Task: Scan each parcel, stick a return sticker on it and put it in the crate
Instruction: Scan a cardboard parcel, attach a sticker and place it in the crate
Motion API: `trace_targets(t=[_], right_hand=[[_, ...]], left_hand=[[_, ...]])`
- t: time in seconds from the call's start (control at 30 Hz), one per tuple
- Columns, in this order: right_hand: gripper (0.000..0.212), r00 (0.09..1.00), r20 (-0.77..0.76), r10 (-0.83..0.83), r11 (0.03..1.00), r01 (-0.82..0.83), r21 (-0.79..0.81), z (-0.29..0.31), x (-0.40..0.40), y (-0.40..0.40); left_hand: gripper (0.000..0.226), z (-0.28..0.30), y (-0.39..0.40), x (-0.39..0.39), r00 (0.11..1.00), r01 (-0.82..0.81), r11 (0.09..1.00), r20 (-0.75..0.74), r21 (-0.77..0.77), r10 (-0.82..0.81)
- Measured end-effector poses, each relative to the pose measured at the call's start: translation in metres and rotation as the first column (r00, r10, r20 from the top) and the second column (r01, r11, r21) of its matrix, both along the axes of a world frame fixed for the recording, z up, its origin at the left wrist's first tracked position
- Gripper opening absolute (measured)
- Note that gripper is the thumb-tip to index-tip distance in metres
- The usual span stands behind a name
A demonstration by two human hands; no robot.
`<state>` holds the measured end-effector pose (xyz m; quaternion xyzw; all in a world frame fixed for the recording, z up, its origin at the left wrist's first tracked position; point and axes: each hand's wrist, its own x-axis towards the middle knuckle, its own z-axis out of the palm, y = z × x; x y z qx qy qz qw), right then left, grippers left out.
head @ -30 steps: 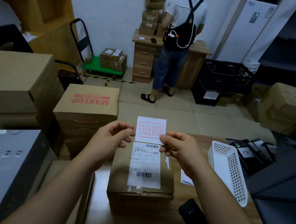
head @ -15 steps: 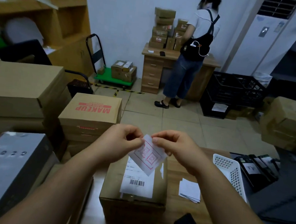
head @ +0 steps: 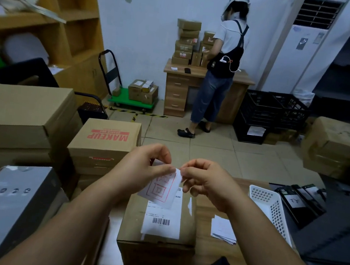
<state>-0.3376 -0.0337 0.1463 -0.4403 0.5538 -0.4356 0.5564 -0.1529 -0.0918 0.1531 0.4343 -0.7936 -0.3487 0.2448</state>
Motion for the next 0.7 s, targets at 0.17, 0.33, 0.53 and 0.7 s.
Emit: trace_targets(t=[0.17,0.33,0.53,0.7], right_hand=[[0.003,0.985,0.077,-0.156,0.988,0.156,0.005,-0.005,0.007,-0.003],[0.004,0.955,0.109,-0.275,0.956,0.284,-0.073,-0.011,0.012,-0.004],[0.007,0.944,0.268,-0.194,0.977,0.211,-0.038,-0.009,0.014,0.002],[0.016,0.883,0.431,-0.189,0.981,0.185,0.051,-0.010,0.011,0.004]], left_hand=[[0.020,-0.013,-0.005,0.001,0.998,-0.063,0.933,-0.010,-0.355,0.063],[0.030,-0.022,0.007,-0.003,0.999,-0.001,0.728,0.037,-0.686,0.036],[0.041,-0.027,0.008,-0.007,0.991,-0.024,0.938,-0.133,-0.346,-0.023],[0.044,-0.027,0.007,-0.009,0.985,0.011,0.951,-0.161,-0.310,-0.064]])
